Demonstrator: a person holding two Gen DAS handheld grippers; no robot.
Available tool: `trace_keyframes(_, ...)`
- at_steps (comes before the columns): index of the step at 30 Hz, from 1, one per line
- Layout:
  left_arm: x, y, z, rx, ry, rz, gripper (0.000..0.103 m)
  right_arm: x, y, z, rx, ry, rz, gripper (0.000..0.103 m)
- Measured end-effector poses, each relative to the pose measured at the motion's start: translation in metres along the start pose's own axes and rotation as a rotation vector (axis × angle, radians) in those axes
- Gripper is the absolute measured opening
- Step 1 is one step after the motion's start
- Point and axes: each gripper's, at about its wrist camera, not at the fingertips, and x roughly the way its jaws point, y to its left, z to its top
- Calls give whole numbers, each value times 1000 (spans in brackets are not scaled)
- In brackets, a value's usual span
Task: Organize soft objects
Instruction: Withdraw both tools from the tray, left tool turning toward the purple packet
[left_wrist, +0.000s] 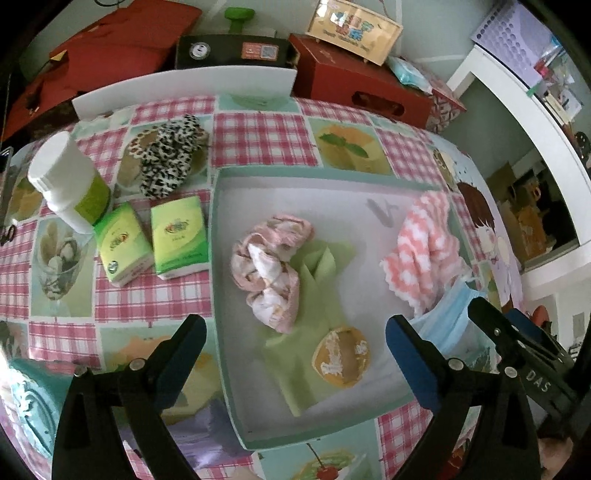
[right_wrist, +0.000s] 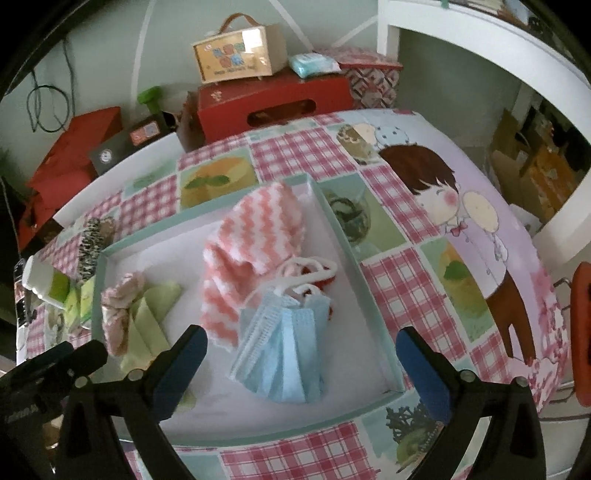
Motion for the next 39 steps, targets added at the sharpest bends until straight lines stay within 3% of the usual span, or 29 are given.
trace_keyframes(16,-11,33,-8,-69,-26,62,98,-13,36,-4,-96,-19,71,103)
trace_keyframes(29,-24,30,-20,-58,-54,86,98,-4,64,-16,-194,25,108,103)
trace_keyframes(39,-26,34,-58,-88,-24,86,98,-5,60,-15,-172,33,119,103)
